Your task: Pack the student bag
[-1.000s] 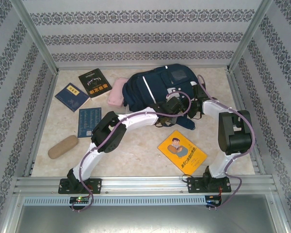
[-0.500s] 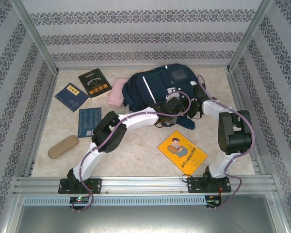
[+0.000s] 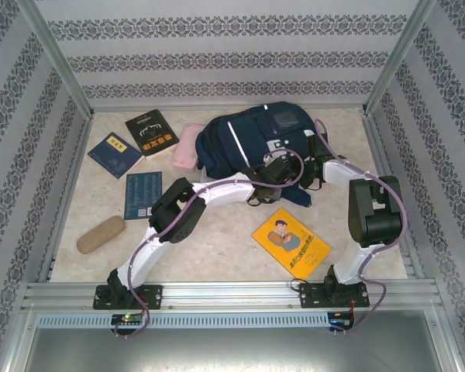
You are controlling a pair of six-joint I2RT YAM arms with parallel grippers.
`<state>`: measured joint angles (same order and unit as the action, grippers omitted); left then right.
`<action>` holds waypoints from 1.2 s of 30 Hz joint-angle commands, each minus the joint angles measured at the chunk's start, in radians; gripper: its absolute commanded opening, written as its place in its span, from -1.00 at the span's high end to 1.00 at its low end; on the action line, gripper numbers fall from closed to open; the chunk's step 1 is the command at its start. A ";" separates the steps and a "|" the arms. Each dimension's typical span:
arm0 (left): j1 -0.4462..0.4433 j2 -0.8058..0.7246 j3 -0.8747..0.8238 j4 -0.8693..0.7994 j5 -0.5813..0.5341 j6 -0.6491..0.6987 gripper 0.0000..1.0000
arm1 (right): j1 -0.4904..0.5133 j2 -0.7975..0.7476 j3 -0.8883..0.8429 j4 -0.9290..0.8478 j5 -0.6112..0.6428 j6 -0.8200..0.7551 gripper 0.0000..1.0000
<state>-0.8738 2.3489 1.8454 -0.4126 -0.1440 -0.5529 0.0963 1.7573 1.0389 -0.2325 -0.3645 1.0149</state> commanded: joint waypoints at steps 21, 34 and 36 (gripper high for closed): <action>0.158 -0.305 -0.220 -0.164 -0.125 0.003 1.00 | -0.078 -0.063 0.042 -0.045 -0.027 -0.109 1.00; 0.269 -0.408 -0.321 -0.154 -0.056 0.110 1.00 | -0.157 -0.038 0.111 -0.102 0.007 -0.204 1.00; 0.251 -0.414 -0.313 -0.123 0.025 0.135 1.00 | -0.179 -0.021 0.143 -0.118 0.014 -0.222 1.00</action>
<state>-0.6193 1.9766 1.5196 -0.5289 -0.1734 -0.4850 -0.0246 1.7252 1.1095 -0.3126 -0.4351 0.8555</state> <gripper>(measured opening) 0.055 0.082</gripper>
